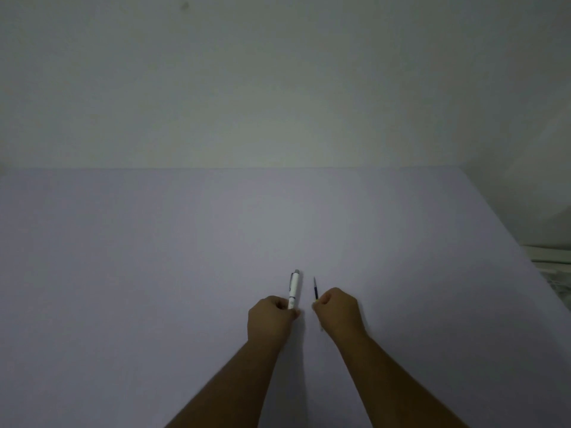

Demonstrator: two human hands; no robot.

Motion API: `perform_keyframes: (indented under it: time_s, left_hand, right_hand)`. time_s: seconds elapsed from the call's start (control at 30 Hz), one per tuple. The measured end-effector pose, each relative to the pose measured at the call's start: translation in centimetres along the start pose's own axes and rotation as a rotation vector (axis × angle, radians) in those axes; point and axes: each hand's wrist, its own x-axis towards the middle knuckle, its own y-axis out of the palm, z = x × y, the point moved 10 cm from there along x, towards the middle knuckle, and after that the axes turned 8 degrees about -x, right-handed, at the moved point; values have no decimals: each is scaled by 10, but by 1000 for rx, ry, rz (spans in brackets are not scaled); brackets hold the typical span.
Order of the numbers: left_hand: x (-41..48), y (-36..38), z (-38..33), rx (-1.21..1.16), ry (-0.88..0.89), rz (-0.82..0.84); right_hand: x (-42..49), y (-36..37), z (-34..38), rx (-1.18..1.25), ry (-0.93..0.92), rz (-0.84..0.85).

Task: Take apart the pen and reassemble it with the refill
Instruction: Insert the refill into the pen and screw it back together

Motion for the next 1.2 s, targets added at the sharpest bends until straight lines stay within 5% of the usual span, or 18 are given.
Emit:
perform_keyframes:
  time_s: [1.2]
  left_hand:
    - [4,12,8,83,29,-64]
  right_hand:
    - [-2,16,-6,24,-45,27]
